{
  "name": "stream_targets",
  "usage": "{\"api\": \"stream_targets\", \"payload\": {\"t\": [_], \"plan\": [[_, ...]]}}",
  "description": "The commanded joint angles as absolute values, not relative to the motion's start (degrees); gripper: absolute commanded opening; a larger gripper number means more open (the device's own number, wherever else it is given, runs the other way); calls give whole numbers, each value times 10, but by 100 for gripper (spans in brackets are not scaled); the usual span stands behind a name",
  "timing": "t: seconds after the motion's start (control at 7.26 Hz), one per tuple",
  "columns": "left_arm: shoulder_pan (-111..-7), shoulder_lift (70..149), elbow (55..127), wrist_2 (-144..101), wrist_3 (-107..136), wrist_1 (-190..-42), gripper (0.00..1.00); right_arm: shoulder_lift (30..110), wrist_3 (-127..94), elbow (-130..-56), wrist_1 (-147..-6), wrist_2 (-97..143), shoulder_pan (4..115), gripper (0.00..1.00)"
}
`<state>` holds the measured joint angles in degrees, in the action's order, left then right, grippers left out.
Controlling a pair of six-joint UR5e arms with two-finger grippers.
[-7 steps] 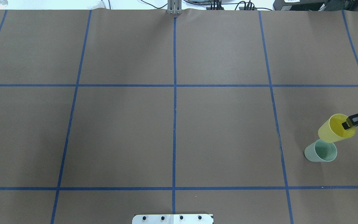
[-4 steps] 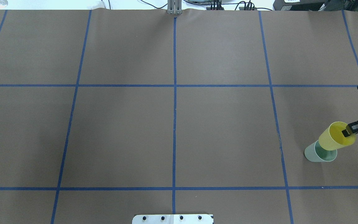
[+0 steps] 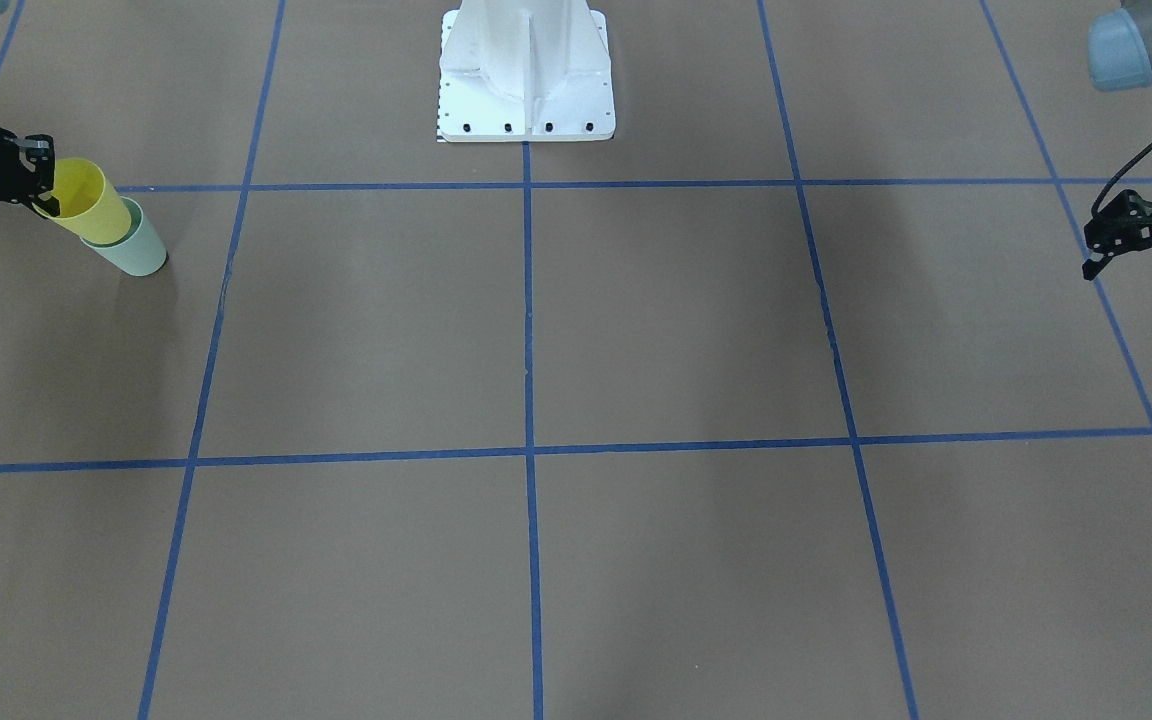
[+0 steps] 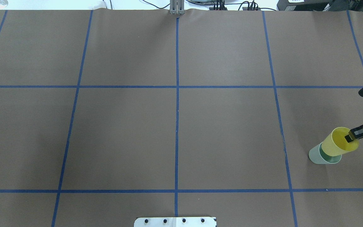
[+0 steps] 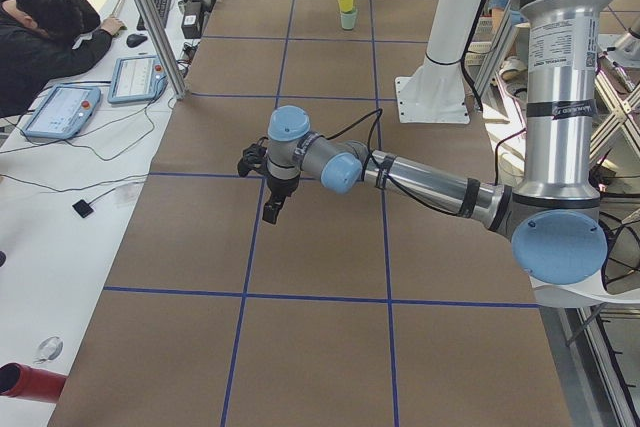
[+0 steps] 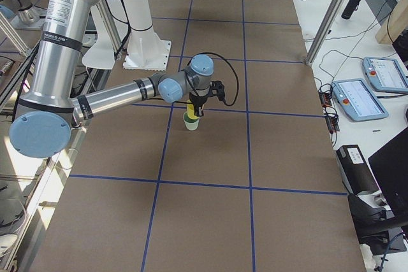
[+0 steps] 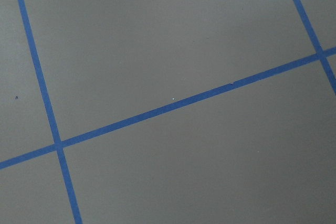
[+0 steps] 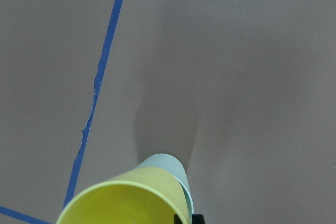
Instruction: Transfer and stack yellow cup on green cup
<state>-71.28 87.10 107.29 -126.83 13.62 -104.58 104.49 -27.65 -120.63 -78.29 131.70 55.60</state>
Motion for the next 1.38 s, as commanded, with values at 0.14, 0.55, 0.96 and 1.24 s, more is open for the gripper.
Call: {"api": "stream_targets", "payload": {"t": [0.14, 0.55, 0.96, 1.24], "plan": [[-713, 870, 1073, -1268, 136, -1046, 100, 1043, -277, -1201, -782, 1315, 548, 0], [-715, 870, 1078, -1268, 136, -1046, 100, 1043, -277, -1195, -782, 1312, 545, 0], [-715, 870, 1074, -1267, 136, -1045, 100, 1042, -276, -1194, -779, 1314, 541, 99], [-727, 866, 1072, -1267, 134, -1042, 100, 1041, -274, -1197, -776, 1315, 561, 99]]}}
